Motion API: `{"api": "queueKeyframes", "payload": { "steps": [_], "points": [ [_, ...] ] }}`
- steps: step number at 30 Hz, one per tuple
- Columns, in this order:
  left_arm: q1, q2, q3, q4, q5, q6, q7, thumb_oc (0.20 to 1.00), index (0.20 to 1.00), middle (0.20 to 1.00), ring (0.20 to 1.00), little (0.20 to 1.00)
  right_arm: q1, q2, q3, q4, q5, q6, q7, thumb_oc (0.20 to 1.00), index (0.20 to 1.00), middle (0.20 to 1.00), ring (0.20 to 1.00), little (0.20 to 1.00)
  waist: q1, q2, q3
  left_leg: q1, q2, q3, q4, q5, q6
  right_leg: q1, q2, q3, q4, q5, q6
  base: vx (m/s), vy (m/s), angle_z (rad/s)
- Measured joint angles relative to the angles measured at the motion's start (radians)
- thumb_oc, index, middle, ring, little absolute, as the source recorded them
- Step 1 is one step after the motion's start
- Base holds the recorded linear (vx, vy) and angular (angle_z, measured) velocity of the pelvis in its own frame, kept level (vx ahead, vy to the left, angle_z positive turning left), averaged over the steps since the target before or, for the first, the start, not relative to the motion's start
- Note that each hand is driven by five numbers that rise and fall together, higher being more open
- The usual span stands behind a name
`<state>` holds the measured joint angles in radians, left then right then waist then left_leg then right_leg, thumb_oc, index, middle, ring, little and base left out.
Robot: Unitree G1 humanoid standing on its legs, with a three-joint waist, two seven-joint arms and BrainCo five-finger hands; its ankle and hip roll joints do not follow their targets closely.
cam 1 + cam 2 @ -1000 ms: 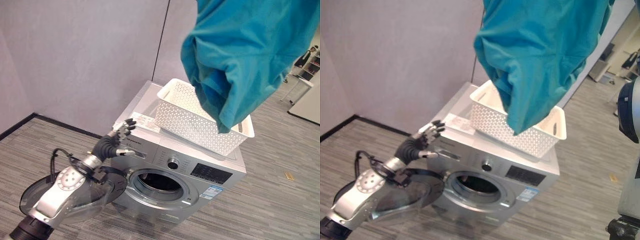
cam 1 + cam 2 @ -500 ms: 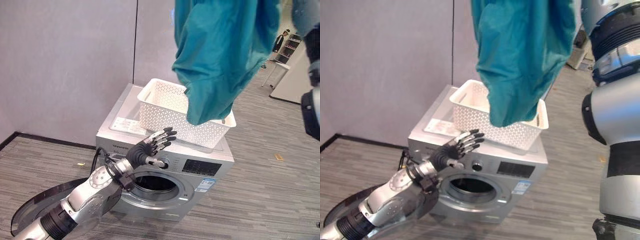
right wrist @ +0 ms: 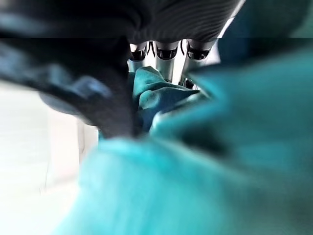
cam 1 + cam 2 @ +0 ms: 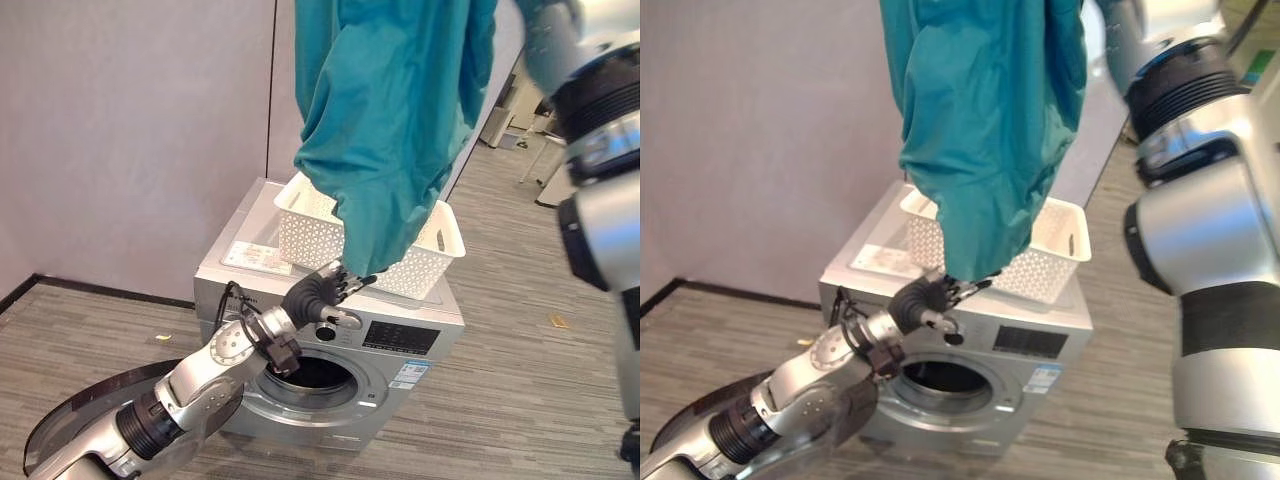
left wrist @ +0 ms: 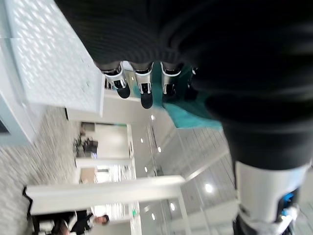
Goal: Grab the laundry basket,head to the washer,open it,put in the laundry and shut it.
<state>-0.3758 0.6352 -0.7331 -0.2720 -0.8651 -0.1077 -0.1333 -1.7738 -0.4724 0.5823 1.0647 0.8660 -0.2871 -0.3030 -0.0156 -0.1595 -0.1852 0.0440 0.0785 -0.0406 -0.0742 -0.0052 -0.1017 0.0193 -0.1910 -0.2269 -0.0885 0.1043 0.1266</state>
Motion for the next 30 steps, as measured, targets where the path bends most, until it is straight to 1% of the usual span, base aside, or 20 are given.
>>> {"api": "queueKeyframes", "payload": {
  "steps": [1, 6, 9, 11, 13, 16, 19, 21, 22, 26, 27, 28, 29, 30],
  "points": [
    [-0.010, -0.019, 0.000, 0.000, -0.001, -0.002, 0.003, 1.000, 1.000, 1.000, 1.000, 1.000, 0.011, 0.024, 0.013, -0.004, 0.025, 0.002, 0.007, 0.200, 0.200, 0.200, 0.200, 0.200, 0.000, -0.002, -0.001, 0.000, 0.001, 0.000, 0.000, 0.002, 0.000, 0.000, 0.001, 0.000, -0.002, 0.001, 0.000, -0.03, -0.015, -0.04],
    [-0.025, -0.036, -0.003, 0.031, -0.012, -0.014, 0.023, 1.000, 1.000, 1.000, 1.000, 1.000, 0.051, 0.085, 0.031, -0.070, 0.025, 0.008, 0.022, 0.200, 0.200, 0.200, 0.200, 0.200, -0.001, 0.002, 0.002, -0.001, 0.003, 0.007, 0.001, 0.003, -0.002, -0.004, 0.003, 0.009, -0.006, 0.002, 0.000, -0.01, -0.005, -0.02],
    [-0.029, -0.079, -0.037, 0.108, -0.052, -0.018, 0.044, 1.000, 1.000, 1.000, 1.000, 1.000, 0.077, 0.116, 0.030, -0.150, 0.024, 0.007, 0.023, 0.200, 0.200, 0.200, 0.200, 0.200, -0.005, -0.001, 0.000, 0.002, 0.004, 0.026, 0.000, 0.002, 0.000, -0.014, 0.005, 0.028, -0.006, 0.004, 0.000, -0.01, -0.021, -0.16],
    [-0.036, -0.100, -0.059, 0.172, -0.080, -0.017, 0.057, 1.000, 1.000, 1.000, 1.000, 1.000, 0.100, 0.122, 0.030, -0.194, 0.023, 0.007, 0.022, 0.200, 0.200, 0.200, 0.200, 0.200, -0.013, -0.003, -0.002, 0.001, 0.006, 0.026, -0.001, 0.002, 0.000, -0.016, 0.007, 0.029, -0.006, 0.006, -0.001, -0.01, -0.015, -0.06],
    [-0.036, -0.108, -0.074, 0.181, -0.093, -0.013, 0.072, 1.000, 1.000, 1.000, 1.000, 1.000, 0.118, 0.127, 0.031, -0.213, 0.023, 0.008, 0.021, 0.200, 0.200, 0.200, 0.200, 0.200, -0.025, -0.003, -0.002, 0.001, 0.010, 0.026, -0.001, 0.002, 0.000, -0.017, 0.012, 0.031, 0.001, 0.007, -0.002, -0.01, -0.006, -0.02],
    [-0.039, -0.123, -0.073, 0.196, -0.115, -0.013, 0.083, 1.000, 1.000, 1.000, 1.000, 1.000, 0.152, 0.128, 0.030, -0.247, 0.023, 0.008, 0.020, 0.200, 0.200, 0.200, 0.200, 0.200, -0.030, -0.002, -0.001, 0.004, 0.017, 0.028, -0.003, 0.002, -0.001, -0.017, 0.019, 0.032, 0.002, 0.007, -0.003, -0.01, -0.007, -0.02],
    [-0.043, -0.130, -0.072, 0.227, -0.104, -0.013, 0.092, 1.000, 1.000, 1.000, 1.000, 1.000, 0.163, 0.127, 0.031, -0.264, 0.023, 0.008, 0.020, 0.200, 0.200, 0.200, 0.200, 0.200, -0.031, 0.004, 0.003, 0.006, 0.017, 0.030, -0.008, 0.004, -0.003, -0.018, 0.019, 0.033, 0.002, 0.007, -0.003, 0.00, 0.000, 0.00],
    [-0.040, -0.128, -0.069, 0.261, -0.072, -0.012, 0.093, 1.000, 1.000, 1.000, 1.000, 1.000, 0.162, 0.125, 0.030, -0.283, 0.021, 0.008, 0.018, 0.200, 0.200, 0.200, 0.200, 0.200, -0.031, 0.010, 0.008, 0.009, 0.018, 0.038, -0.013, 0.004, -0.003, -0.019, 0.020, 0.036, 0.002, 0.007, -0.003, 0.00, -0.002, -0.03],
    [-0.032, -0.122, -0.065, 0.264, -0.066, -0.008, 0.093, 1.000, 1.000, 1.000, 1.000, 1.000, 0.161, 0.124, 0.030, -0.287, 0.019, 0.008, 0.017, 0.200, 0.200, 0.200, 0.200, 0.200, -0.031, 0.010, 0.009, 0.009, 0.019, 0.041, -0.014, 0.004, -0.003, -0.020, 0.020, 0.039, 0.002, 0.007, -0.003, -0.04, 0.004, -0.08],
    [0.041, -0.052, -0.042, 0.260, -0.053, 0.022, 0.074, 1.000, 1.000, 1.000, 1.000, 1.000, 0.146, 0.119, 0.037, -0.281, -0.020, 0.007, 0.011, 0.200, 0.200, 0.200, 0.200, 0.200, -0.029, 0.017, 0.017, 0.016, 0.020, 0.054, -0.015, 0.002, -0.003, -0.024, 0.021, 0.054, -0.006, 0.007, -0.002, 0.00, 0.002, -0.11],
    [0.107, -0.012, -0.001, 0.249, -0.030, 0.024, 0.053, 1.000, 1.000, 1.000, 1.000, 1.000, 0.118, 0.119, 0.050, -0.249, -0.023, 0.008, 0.011, 0.200, 0.200, 0.200, 0.200, 0.200, -0.029, 0.022, 0.025, 0.014, 0.021, 0.056, -0.015, 0.001, -0.004, -0.024, 0.023, 0.059, -0.004, 0.008, -0.002, -0.04, 0.006, -0.07],
    [0.139, 0.010, 0.016, 0.248, -0.027, 0.025, 0.043, 1.000, 1.000, 1.000, 1.000, 1.000, 0.103, 0.117, 0.054, -0.225, -0.025, 0.008, 0.010, 0.200, 0.200, 0.200, 0.200, 0.200, -0.029, 0.024, 0.028, 0.015, 0.022, 0.057, -0.015, 0.001, -0.004, -0.025, 0.023, 0.060, -0.006, 0.007, -0.002, 0.04, -0.001, -0.09],
    [0.180, 0.062, 0.024, 0.249, -0.023, 0.029, 0.039, 1.000, 1.000, 1.000, 1.000, 1.000, 0.086, 0.101, 0.055, -0.197, -0.025, 0.008, 0.006, 0.200, 0.200, 0.200, 0.200, 0.200, -0.020, 0.025, 0.035, 0.021, 0.024, 0.065, -0.016, 0.001, -0.005, -0.025, 0.026, 0.063, -0.006, 0.007, -0.002, -0.03, 0.004, -0.08],
    [0.212, 0.076, 0.047, 0.248, -0.018, 0.030, 0.030, 1.000, 1.000, 1.000, 1.000, 1.000, 0.074, 0.099, 0.056, -0.177, -0.025, 0.009, 0.006, 0.200, 0.200, 0.200, 0.200, 0.200, -0.014, 0.027, 0.041, 0.024, 0.026, 0.071, -0.016, -0.001, -0.006, -0.025, 0.028, 0.068, -0.006, 0.007, -0.002, 0.05, -0.001, -0.14]
  ]
}}
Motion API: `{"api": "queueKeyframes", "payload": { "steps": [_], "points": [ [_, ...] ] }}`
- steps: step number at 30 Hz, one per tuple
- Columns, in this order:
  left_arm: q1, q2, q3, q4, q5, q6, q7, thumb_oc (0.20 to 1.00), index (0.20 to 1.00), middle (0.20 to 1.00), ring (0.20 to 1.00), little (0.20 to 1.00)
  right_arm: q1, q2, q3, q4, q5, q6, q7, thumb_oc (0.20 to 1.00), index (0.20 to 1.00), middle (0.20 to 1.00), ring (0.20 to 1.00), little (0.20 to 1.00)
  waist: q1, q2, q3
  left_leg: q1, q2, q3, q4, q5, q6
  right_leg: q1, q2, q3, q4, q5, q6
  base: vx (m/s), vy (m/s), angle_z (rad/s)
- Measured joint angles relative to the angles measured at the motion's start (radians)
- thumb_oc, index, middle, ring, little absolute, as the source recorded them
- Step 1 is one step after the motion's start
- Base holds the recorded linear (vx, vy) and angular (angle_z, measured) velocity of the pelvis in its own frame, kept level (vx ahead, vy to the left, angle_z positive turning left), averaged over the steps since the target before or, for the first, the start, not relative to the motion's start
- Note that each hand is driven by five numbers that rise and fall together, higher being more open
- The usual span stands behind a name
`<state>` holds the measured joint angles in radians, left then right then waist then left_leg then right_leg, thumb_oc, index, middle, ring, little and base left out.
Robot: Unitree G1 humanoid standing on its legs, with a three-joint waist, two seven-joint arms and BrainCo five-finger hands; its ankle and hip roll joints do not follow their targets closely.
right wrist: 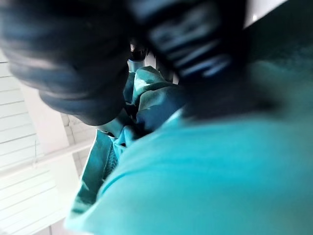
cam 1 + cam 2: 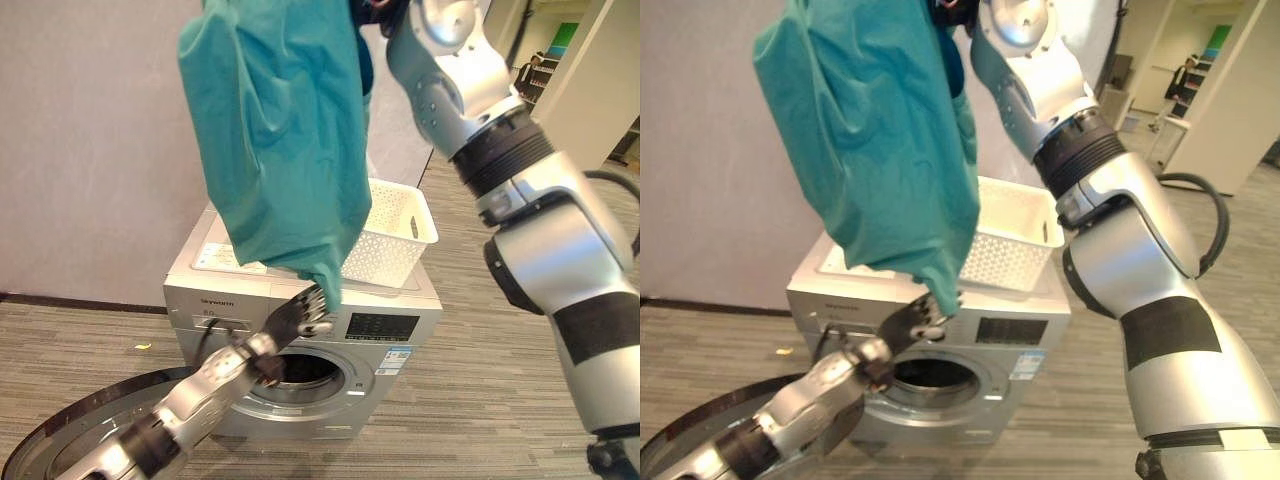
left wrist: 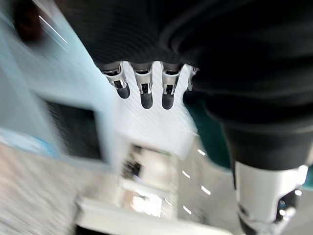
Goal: Grab the laundry basket,head to the washer,open it,put in the laundry and shut it.
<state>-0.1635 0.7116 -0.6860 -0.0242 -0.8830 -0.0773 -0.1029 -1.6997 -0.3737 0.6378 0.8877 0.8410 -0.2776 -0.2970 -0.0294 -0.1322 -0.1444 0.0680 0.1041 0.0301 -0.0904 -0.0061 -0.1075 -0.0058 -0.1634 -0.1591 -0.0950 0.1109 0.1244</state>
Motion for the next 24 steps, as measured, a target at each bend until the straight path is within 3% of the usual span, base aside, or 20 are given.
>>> {"api": "queueKeyframes", "payload": {
  "steps": [4, 12, 24],
  "points": [
    [0.134, 0.019, 0.159, 0.001, 0.035, 0.002, -0.009, 1.000, 1.000, 1.000, 1.000, 1.000, -0.009, -0.015, 0.003, 0.019, 0.000, 0.001, 0.000, 0.200, 0.200, 0.200, 0.200, 0.200, 0.016, 0.002, 0.011, 0.001, 0.007, 0.010, 0.000, -0.004, -0.003, -0.007, 0.009, 0.011, 0.000, 0.001, -0.001, 0.01, -0.005, -0.09],
    [0.175, -0.009, 0.392, 0.005, 0.220, -0.009, 0.068, 1.000, 1.000, 1.000, 1.000, 1.000, -0.009, -0.066, 0.004, -0.056, -0.032, 0.002, -0.002, 0.200, 0.200, 0.200, 0.200, 0.200, 0.019, 0.001, 0.037, 0.001, 0.010, 0.004, 0.000, -0.004, -0.004, -0.001, 0.011, 0.004, 0.000, 0.001, -0.001, 0.00, 0.000, 0.00],
    [0.140, -0.095, 0.433, -0.015, 0.314, -0.053, 0.184, 1.000, 1.000, 1.000, 1.000, 1.000, -0.009, -0.078, 0.003, -0.102, -0.031, 0.001, -0.007, 0.200, 0.200, 0.200, 0.200, 0.200, 0.017, -0.036, 0.045, 0.002, 0.014, -0.002, 0.000, -0.003, -0.006, 0.004, 0.015, -0.005, 0.000, -0.001, -0.002, -0.01, -0.002, 0.01]
  ]
}}
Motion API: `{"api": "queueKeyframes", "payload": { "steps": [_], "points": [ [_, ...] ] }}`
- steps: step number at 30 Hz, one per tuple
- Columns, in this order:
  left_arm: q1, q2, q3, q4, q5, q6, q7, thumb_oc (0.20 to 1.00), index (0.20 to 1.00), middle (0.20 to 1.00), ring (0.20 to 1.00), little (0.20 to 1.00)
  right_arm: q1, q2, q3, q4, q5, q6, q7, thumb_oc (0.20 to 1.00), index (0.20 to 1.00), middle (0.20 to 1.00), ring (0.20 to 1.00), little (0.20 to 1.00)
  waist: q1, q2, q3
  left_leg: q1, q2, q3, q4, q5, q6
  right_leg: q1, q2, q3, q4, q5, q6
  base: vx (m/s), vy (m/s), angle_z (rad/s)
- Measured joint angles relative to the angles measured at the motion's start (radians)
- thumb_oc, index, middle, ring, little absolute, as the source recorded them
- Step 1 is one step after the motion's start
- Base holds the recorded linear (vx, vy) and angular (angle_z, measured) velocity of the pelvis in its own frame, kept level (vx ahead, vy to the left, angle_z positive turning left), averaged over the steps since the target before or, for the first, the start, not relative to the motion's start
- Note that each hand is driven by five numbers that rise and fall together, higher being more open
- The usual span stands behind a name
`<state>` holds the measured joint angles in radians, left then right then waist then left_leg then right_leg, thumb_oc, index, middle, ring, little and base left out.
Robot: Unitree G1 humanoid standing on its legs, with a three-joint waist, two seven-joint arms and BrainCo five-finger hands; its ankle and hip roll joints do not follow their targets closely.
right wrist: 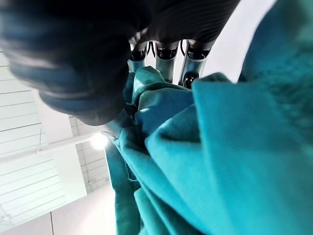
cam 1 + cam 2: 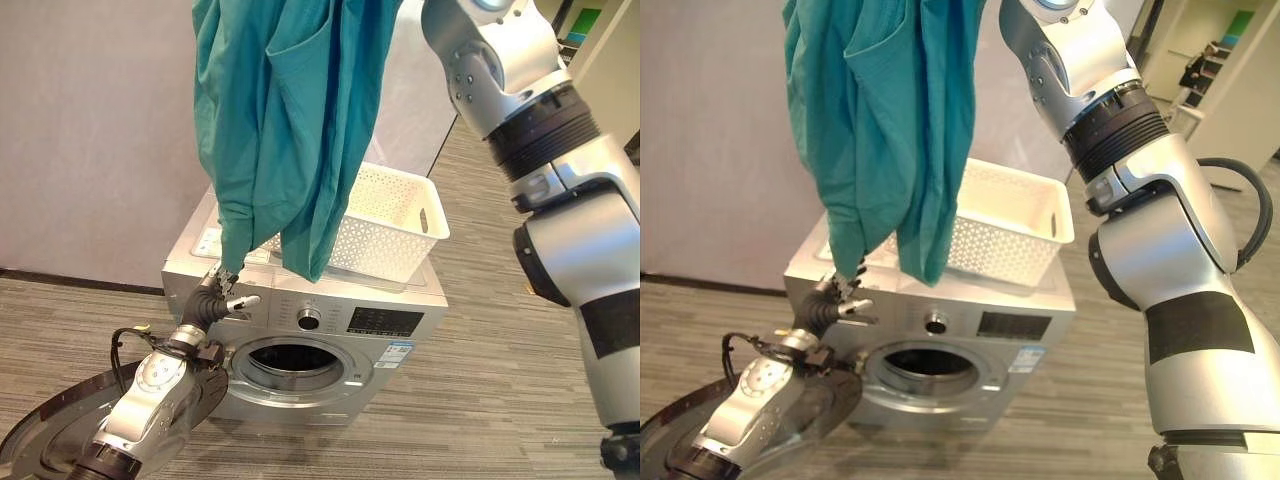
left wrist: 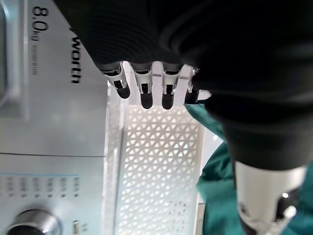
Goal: Grab the laundry basket,head to the washer,open it,put in the laundry and shut it.
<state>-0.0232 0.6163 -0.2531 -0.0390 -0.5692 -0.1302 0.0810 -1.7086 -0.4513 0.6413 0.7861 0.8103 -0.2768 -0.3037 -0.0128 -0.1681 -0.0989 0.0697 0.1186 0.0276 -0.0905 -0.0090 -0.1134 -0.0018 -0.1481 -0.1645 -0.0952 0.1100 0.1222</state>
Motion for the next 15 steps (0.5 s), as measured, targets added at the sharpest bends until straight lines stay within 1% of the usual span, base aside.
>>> {"api": "queueKeyframes", "payload": {
  "steps": [4, 6, 10, 12, 13, 15],
  "points": [
    [-0.058, -0.030, -0.006, 0.000, 0.000, -0.002, 0.024, 1.000, 1.000, 1.000, 1.000, 1.000, 0.008, 0.000, 0.000, -0.040, 0.006, -0.001, 0.003, 0.200, 0.200, 0.200, 0.200, 0.200, -0.002, -0.004, -0.003, 0.002, 0.002, 0.003, 0.000, 0.000, 0.000, 0.000, 0.003, 0.002, 0.008, 0.001, -0.001, -0.02, 0.001, -0.01],
    [-0.077, -0.038, -0.007, -0.001, 0.000, -0.004, 0.028, 1.000, 1.000, 1.000, 1.000, 1.000, 0.021, 0.000, -0.003, -0.067, 0.043, -0.002, 0.005, 0.200, 0.200, 0.200, 0.200, 0.200, -0.007, -0.005, -0.004, 0.004, 0.003, 0.006, 0.000, 0.000, 0.000, 0.000, 0.005, 0.006, 0.008, 0.001, -0.001, -0.02, -0.005, -0.06],
    [-0.098, -0.064, -0.014, -0.001, 0.000, -0.004, 0.043, 1.000, 1.000, 1.000, 1.000, 1.000, 0.128, 0.000, -0.035, -0.200, 0.091, -0.005, 0.022, 0.200, 0.200, 0.200, 0.200, 0.200, -0.013, -0.007, -0.005, 0.016, 0.007, 0.013, 0.000, -0.002, -0.003, 0.004, 0.008, 0.018, 0.008, 0.002, -0.002, -0.02, 0.000, -0.08],
    [-0.115, -0.079, -0.043, -0.001, -0.001, -0.004, 0.064, 1.000, 1.000, 1.000, 1.000, 1.000, 0.195, 0.002, -0.049, -0.263, 0.135, -0.007, 0.023, 0.200, 0.200, 0.200, 0.200, 0.200, -0.015, -0.007, -0.005, 0.016, 0.008, 0.013, 0.000, -0.002, -0.003, 0.004, 0.010, 0.019, 0.006, 0.002, -0.002, 0.00, 0.000, 0.00],
    [-0.129, -0.095, -0.058, -0.001, -0.001, -0.004, 0.071, 1.000, 1.000, 1.000, 1.000, 1.000, 0.251, 0.013, -0.077, -0.321, 0.170, -0.011, 0.022, 0.200, 0.200, 0.200, 0.200, 0.200, -0.015, -0.007, -0.005, 0.017, 0.009, 0.014, 0.000, -0.001, -0.004, 0.004, 0.011, 0.019, 0.006, 0.002, -0.003, 0.00, 0.000, 0.00],
    [-0.142, -0.112, -0.068, -0.001, -0.002, -0.004, 0.076, 1.000, 1.000, 1.000, 1.000, 1.000, 0.281, 0.017, -0.078, -0.348, 0.193, -0.014, 0.022, 0.200, 0.200, 0.200, 0.200, 0.200, -0.015, -0.006, -0.005, 0.017, 0.010, 0.014, 0.000, -0.001, -0.004, 0.004, 0.011, 0.019, 0.005, 0.002, -0.003, 0.00, 0.000, 0.00]
  ]
}}
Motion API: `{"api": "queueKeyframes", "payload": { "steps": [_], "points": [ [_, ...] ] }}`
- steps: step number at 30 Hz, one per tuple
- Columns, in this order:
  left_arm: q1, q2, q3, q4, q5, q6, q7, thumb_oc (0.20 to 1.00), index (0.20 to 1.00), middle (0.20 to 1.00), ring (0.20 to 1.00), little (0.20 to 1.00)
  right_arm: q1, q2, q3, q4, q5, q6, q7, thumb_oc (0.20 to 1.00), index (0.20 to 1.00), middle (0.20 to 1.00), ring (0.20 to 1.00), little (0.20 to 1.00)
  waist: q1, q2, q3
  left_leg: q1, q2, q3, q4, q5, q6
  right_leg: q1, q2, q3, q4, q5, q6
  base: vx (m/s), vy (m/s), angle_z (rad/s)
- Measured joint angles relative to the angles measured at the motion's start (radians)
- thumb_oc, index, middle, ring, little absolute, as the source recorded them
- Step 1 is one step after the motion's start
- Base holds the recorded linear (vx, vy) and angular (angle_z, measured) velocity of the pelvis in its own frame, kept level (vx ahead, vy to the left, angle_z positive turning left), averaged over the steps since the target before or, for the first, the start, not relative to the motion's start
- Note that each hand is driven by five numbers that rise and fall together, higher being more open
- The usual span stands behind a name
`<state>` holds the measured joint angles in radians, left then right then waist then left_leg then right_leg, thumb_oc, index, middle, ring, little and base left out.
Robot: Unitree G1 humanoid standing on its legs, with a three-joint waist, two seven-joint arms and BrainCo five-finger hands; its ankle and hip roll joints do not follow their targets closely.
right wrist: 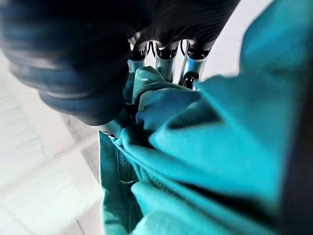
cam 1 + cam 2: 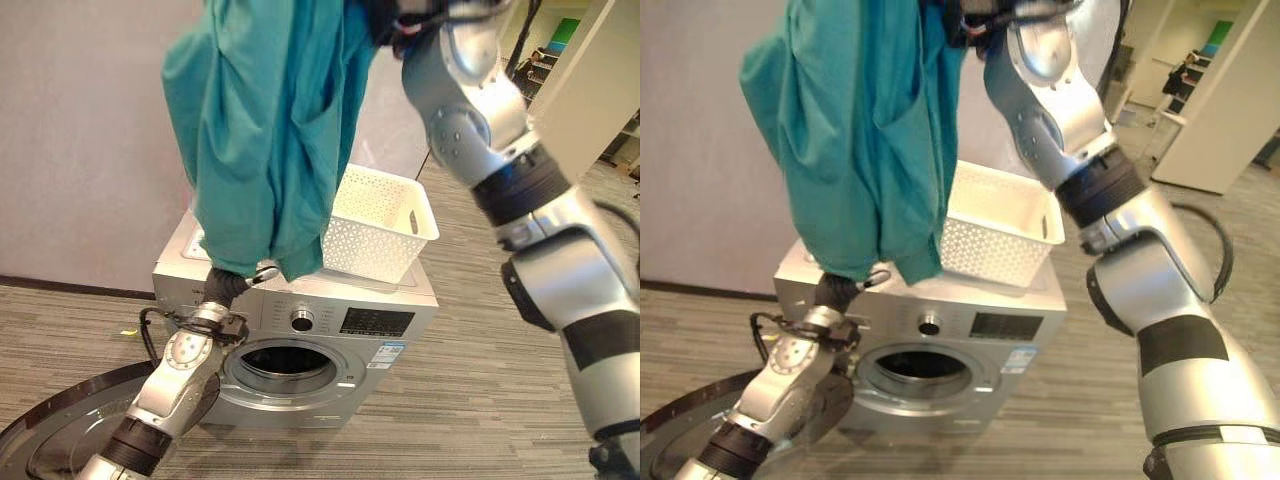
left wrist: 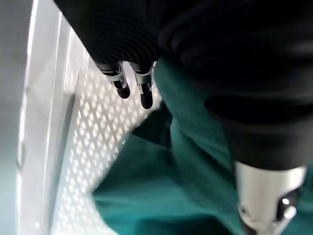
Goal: Grab the laundry basket,head to the washer,open it,put in the laundry and shut it.
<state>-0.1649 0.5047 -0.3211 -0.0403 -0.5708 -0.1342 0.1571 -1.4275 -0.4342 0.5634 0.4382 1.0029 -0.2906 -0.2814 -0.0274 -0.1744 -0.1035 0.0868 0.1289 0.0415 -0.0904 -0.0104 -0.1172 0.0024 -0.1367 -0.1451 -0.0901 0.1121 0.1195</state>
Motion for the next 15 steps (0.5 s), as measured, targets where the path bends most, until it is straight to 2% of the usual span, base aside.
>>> {"api": "queueKeyframes", "payload": {
  "steps": [2, 5, 15],
  "points": [
    [-0.033, -0.045, -0.009, 0.000, -0.003, 0.001, 0.031, 1.000, 1.000, 1.000, 1.000, 1.000, 0.096, 0.018, -0.072, -0.101, 0.016, -0.016, -0.013, 0.200, 0.200, 0.200, 0.200, 0.200, -0.003, 0.000, 0.000, 0.000, 0.002, 0.000, 0.000, 0.001, -0.002, 0.000, 0.002, 0.000, 0.003, 0.001, -0.001, 0.00, 0.000, 0.00],
    [-0.066, -0.067, -0.007, 0.000, -0.008, 0.000, 0.057, 1.000, 1.000, 1.000, 1.000, 1.000, 0.150, 0.009, -0.088, -0.172, 0.023, -0.025, -0.027, 0.200, 0.200, 0.200, 0.200, 0.200, -0.014, 0.000, 0.000, 0.000, 0.001, 0.000, 0.000, 0.001, -0.002, 0.000, 0.001, 0.000, 0.003, 0.001, -0.001, 0.00, 0.000, 0.00],
    [-0.132, -0.121, -0.005, -0.050, -0.019, -0.023, 0.101, 1.000, 1.000, 1.000, 1.000, 1.000, 0.316, -0.010, -0.169, -0.227, 0.008, -0.038, -0.062, 0.200, 0.200, 0.200, 0.200, 0.200, -0.016, 0.012, 0.011, 0.002, 0.001, 0.001, 0.000, 0.001, -0.001, 0.001, 0.001, 0.002, 0.003, 0.001, -0.001, 0.00, 0.000, 0.00]
  ]
}}
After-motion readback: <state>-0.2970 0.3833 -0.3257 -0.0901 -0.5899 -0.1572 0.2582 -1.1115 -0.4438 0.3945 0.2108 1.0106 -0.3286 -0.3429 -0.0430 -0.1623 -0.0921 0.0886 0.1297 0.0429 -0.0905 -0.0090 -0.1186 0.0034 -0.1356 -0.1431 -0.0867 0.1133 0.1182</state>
